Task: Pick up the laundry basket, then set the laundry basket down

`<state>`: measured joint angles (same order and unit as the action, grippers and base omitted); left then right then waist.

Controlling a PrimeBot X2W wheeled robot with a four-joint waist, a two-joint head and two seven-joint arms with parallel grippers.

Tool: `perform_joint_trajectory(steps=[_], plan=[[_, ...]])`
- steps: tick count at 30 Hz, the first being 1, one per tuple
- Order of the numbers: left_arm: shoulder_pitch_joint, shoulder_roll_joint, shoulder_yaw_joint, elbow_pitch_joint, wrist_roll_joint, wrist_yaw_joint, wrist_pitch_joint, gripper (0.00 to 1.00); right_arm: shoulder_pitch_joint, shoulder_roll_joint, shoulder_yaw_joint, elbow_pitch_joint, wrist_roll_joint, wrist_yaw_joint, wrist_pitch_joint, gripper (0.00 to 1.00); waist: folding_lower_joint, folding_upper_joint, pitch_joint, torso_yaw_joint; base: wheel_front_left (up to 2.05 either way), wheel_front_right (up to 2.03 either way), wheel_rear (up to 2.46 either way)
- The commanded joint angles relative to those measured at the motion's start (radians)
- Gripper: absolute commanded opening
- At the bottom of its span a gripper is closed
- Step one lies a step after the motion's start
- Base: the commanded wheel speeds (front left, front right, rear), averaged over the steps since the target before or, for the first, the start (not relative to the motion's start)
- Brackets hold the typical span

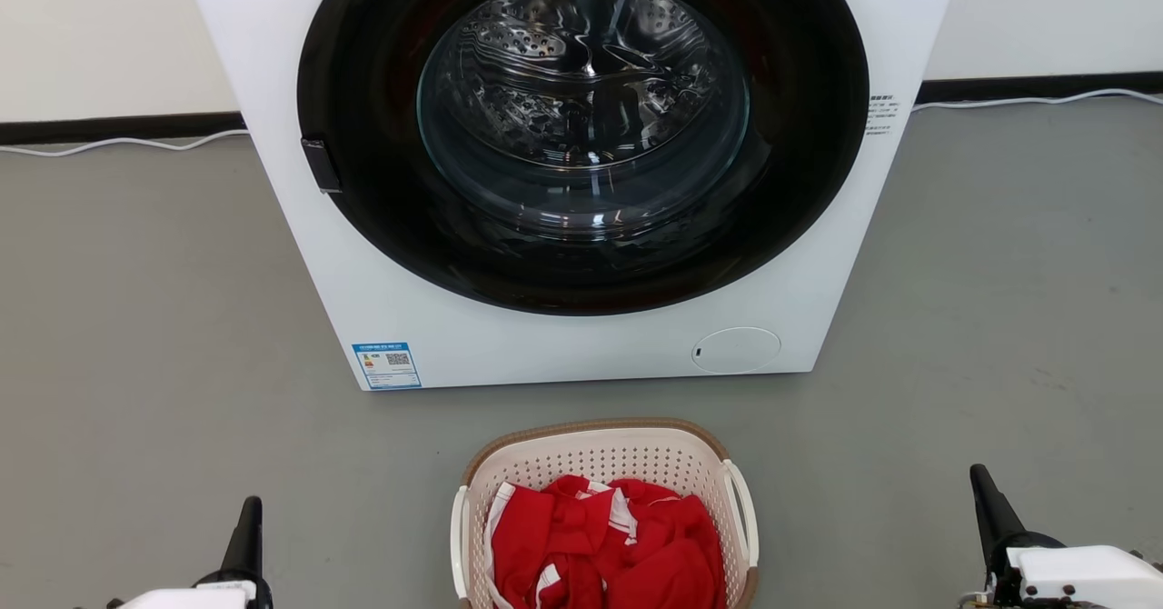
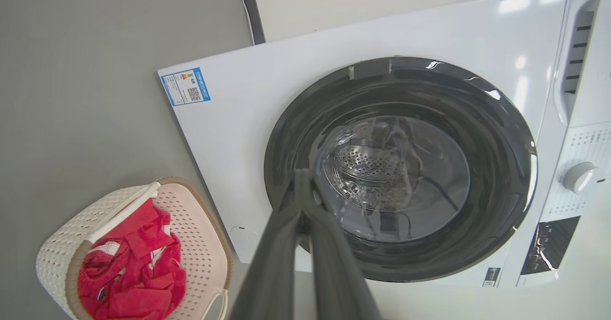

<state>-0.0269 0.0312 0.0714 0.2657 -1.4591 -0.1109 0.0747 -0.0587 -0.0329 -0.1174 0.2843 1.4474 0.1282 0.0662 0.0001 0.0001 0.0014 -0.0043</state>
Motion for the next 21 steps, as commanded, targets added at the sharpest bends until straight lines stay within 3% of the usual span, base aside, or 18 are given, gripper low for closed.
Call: perform_joint_trajectory(steps=[1,12,21], plan=[[-0.062,0.018,0.032,-0.021,-0.038,-0.013,0.010,0.00,-0.043,-0.016,0.012,-0.032,0.044,0.003,0.018,0.00,0.0000,-0.0001,0.000,0.001,0.00,0.00,0.00],[-0.081,0.019,0.043,-0.020,-0.149,-0.020,0.039,0.00,-0.049,-0.017,0.004,-0.040,0.162,0.003,0.047,0.00,0.0000,-0.0001,0.002,0.004,0.00,0.00,0.00],[-0.081,0.019,0.043,-0.020,-0.149,-0.020,0.039,0.00,-0.049,-0.017,0.004,-0.040,0.162,0.003,0.047,0.00,0.0000,-0.0001,0.002,0.004,0.00,0.00,0.00]])
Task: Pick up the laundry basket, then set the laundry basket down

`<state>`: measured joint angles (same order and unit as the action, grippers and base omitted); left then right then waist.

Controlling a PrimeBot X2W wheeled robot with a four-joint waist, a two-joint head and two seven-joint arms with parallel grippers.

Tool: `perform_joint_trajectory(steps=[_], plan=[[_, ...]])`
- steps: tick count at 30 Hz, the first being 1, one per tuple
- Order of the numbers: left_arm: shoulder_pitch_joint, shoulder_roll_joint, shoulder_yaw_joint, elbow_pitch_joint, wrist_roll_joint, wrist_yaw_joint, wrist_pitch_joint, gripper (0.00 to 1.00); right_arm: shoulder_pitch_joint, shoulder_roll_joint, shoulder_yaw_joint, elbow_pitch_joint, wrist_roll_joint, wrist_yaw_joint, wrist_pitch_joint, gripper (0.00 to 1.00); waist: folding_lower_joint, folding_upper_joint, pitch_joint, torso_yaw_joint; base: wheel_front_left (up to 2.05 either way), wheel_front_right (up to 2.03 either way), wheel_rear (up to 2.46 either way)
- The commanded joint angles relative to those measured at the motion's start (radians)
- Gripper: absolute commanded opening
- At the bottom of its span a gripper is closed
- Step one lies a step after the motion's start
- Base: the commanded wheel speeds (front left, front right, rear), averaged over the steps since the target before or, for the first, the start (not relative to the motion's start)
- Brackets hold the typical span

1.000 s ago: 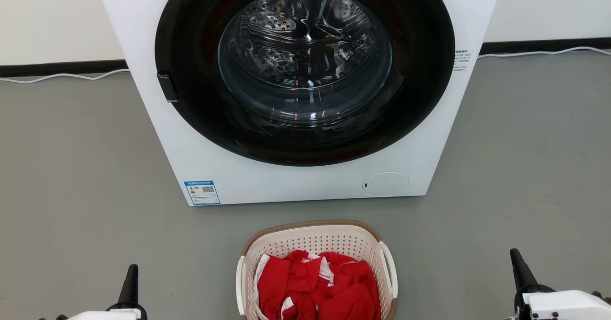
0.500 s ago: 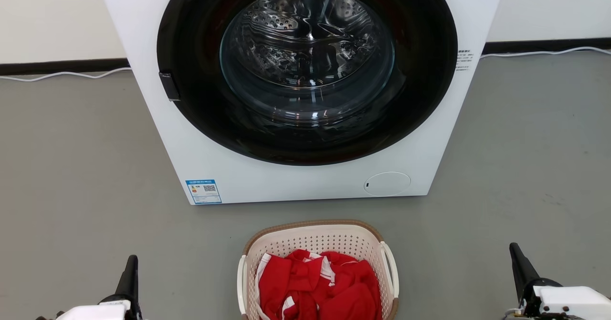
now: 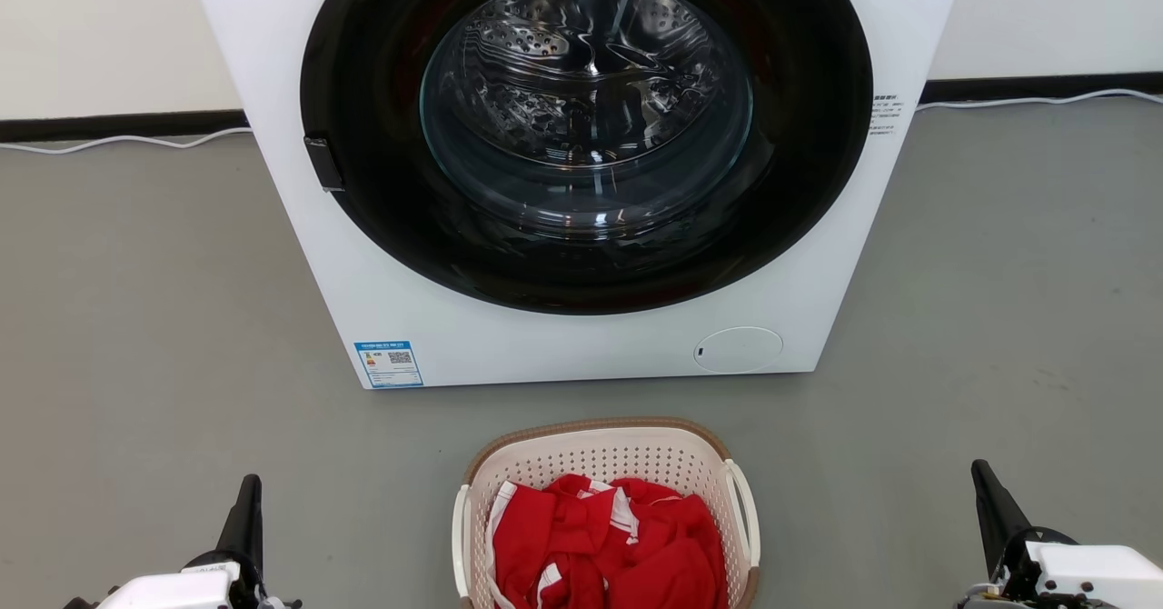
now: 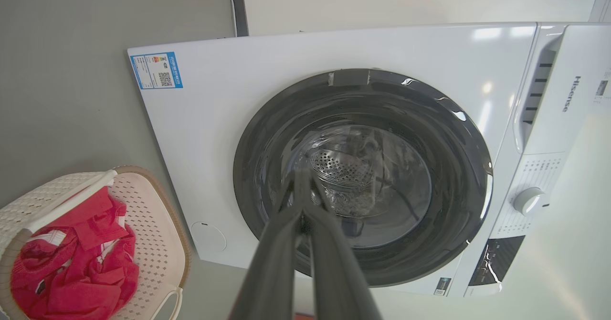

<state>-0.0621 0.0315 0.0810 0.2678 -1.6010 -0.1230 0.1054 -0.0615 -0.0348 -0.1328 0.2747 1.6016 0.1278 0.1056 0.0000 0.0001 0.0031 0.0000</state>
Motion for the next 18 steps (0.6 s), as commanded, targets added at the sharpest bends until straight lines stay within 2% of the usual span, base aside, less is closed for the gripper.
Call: perform_joint_trajectory(steps=[1,18], plan=[[-0.046,0.019,0.033,-0.022,-0.007,-0.008,0.008,0.00,-0.046,-0.015,0.019,-0.030,0.007,0.003,0.007,0.00,0.0000,-0.0001,0.000,0.000,0.00,0.00,0.00],[-0.046,0.019,0.033,-0.022,-0.007,-0.008,0.008,0.00,-0.046,-0.015,0.019,-0.030,0.007,0.003,0.007,0.00,0.0000,-0.0001,0.000,0.000,0.00,0.00,0.00]])
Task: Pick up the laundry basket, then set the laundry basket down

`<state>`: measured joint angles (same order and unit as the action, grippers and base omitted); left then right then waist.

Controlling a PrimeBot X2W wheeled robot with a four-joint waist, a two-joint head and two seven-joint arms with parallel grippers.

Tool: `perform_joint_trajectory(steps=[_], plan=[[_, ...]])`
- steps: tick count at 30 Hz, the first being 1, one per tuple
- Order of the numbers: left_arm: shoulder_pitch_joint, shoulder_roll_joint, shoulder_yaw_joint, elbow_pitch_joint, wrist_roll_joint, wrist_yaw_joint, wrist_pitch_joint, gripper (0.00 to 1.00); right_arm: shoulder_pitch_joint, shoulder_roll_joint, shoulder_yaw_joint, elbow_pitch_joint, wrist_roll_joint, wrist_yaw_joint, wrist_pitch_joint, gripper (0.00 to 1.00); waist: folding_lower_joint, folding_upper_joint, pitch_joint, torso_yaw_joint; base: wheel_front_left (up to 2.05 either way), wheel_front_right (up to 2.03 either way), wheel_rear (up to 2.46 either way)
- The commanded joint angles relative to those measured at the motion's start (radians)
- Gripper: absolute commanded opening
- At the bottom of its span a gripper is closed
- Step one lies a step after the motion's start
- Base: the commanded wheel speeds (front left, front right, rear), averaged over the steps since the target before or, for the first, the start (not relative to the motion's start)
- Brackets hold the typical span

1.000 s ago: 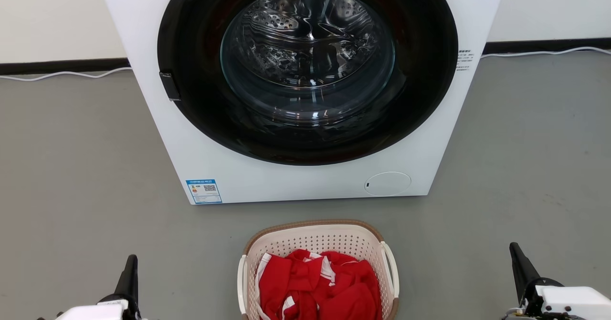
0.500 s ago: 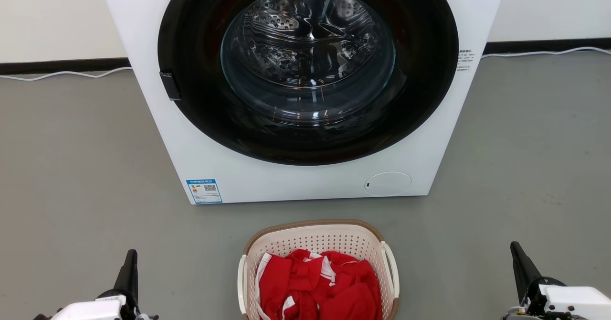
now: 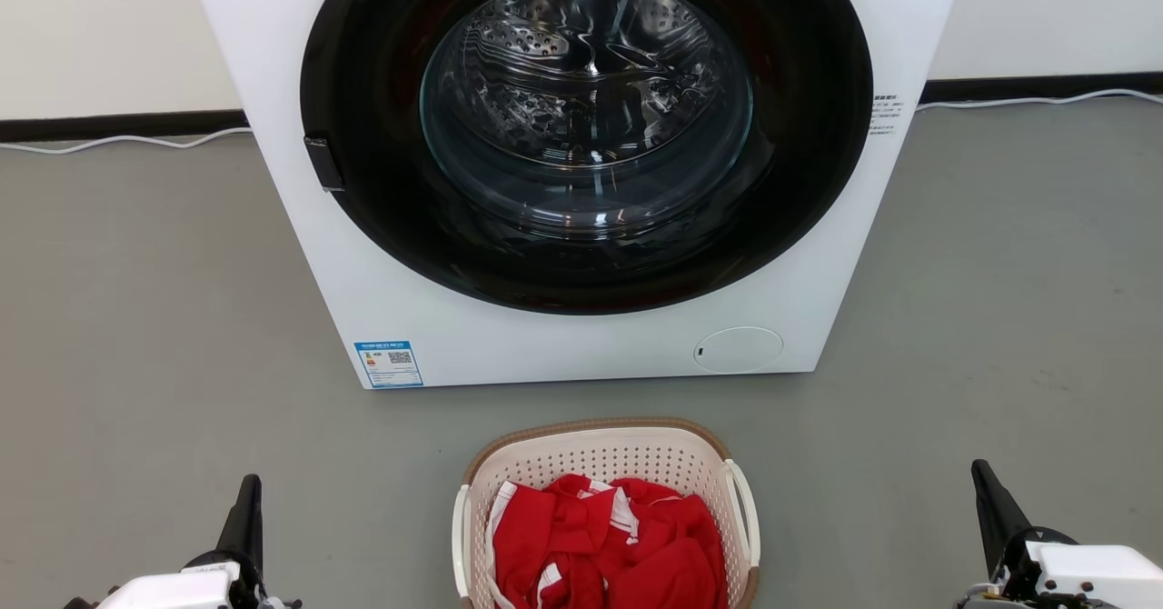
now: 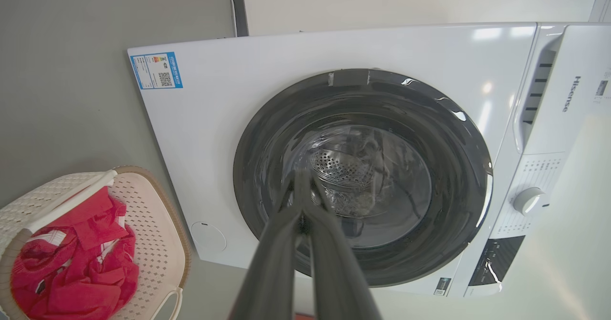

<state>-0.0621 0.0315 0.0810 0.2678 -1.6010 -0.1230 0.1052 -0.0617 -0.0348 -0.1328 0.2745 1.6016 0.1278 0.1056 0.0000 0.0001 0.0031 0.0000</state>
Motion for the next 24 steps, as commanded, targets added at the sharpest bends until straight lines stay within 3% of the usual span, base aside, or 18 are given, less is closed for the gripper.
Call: perform_joint_trajectory(steps=[1,24], plan=[[-0.046,0.019,0.033,-0.022,-0.007,-0.008,0.008,0.00,-0.046,-0.015,0.019,-0.030,0.007,0.003,0.007,0.00,0.0000,-0.0001,0.000,0.000,0.00,0.00,0.00],[-0.046,0.019,0.033,-0.022,-0.008,-0.008,0.008,0.00,-0.046,-0.015,0.019,-0.030,0.007,0.003,0.007,0.00,0.0000,-0.0001,0.000,0.000,0.00,0.00,0.00]])
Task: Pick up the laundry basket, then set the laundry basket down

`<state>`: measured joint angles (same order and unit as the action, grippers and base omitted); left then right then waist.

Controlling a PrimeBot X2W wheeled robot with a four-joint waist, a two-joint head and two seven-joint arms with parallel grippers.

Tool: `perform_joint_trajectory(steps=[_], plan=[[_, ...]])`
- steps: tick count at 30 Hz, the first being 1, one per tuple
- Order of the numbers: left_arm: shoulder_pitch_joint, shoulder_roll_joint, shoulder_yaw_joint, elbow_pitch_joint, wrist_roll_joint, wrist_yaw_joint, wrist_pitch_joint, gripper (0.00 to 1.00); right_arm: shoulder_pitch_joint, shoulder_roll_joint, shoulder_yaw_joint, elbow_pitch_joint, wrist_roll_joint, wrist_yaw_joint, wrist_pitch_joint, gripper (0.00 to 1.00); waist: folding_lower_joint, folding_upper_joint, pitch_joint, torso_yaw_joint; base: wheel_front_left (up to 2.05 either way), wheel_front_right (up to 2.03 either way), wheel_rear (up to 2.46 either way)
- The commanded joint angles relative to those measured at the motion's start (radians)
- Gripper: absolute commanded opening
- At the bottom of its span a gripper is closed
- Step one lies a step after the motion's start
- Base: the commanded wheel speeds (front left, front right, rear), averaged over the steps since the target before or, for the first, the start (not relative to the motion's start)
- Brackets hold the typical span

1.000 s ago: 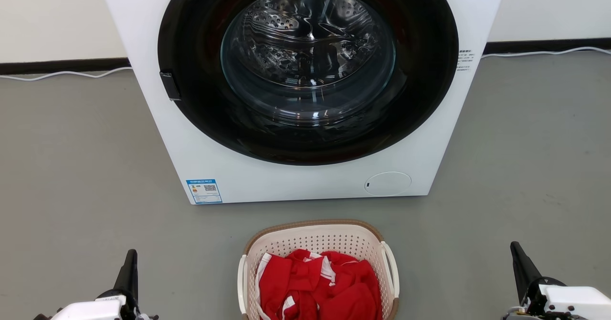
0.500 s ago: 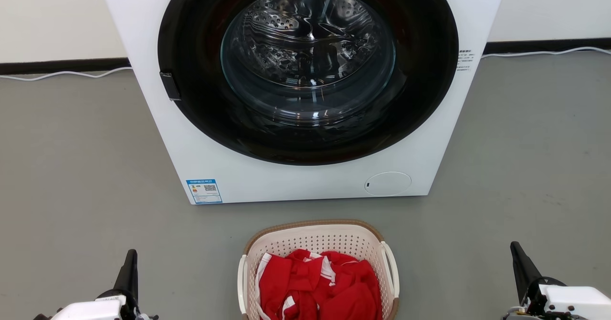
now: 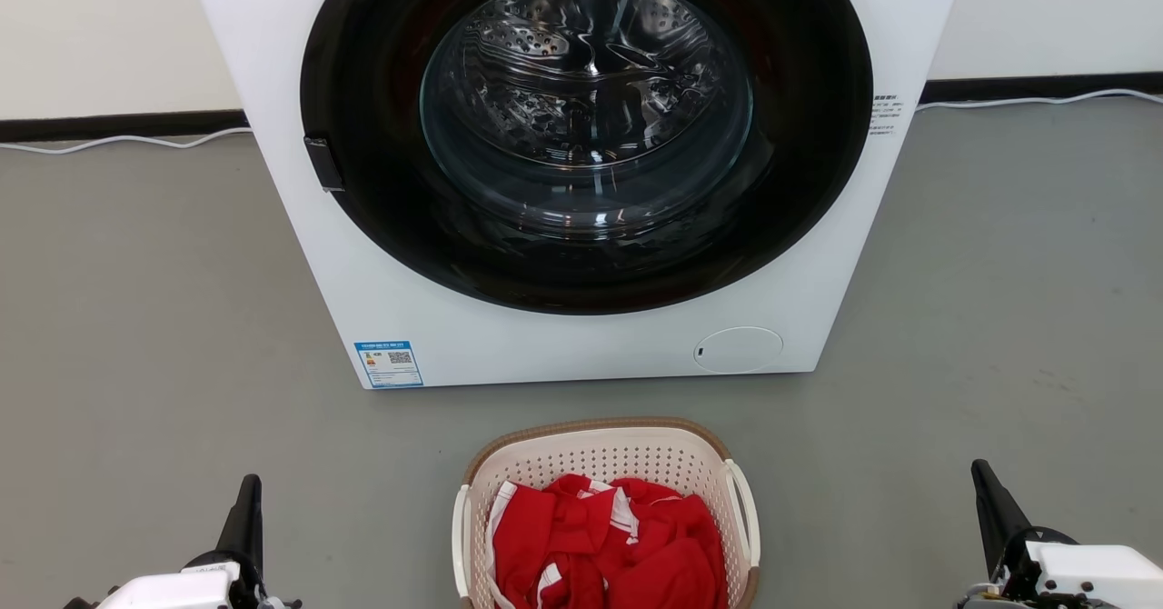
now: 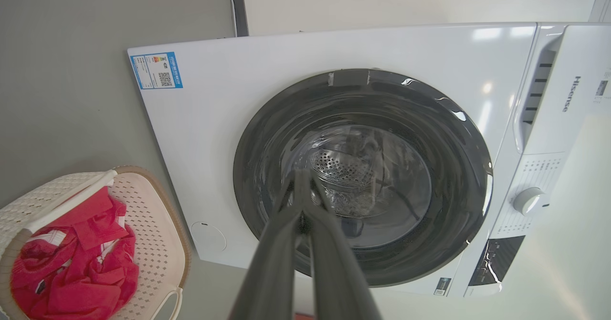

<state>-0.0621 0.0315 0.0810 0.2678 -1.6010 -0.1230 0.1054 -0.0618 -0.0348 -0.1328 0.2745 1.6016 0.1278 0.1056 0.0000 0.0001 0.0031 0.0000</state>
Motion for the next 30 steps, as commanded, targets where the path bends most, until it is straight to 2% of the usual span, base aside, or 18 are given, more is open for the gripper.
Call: perform_joint_trajectory(steps=[1,30], plan=[[-0.046,0.019,0.033,-0.022,-0.008,-0.008,0.008,0.00,-0.046,-0.015,0.019,-0.030,0.007,0.003,0.007,0.00,0.0000,-0.0001,0.000,0.000,0.00,0.00,0.00],[-0.046,0.019,0.033,-0.023,-0.008,-0.008,0.008,0.00,-0.046,-0.015,0.019,-0.030,0.007,0.003,0.007,0.00,0.0000,-0.0001,0.000,0.000,0.00,0.00,0.00]])
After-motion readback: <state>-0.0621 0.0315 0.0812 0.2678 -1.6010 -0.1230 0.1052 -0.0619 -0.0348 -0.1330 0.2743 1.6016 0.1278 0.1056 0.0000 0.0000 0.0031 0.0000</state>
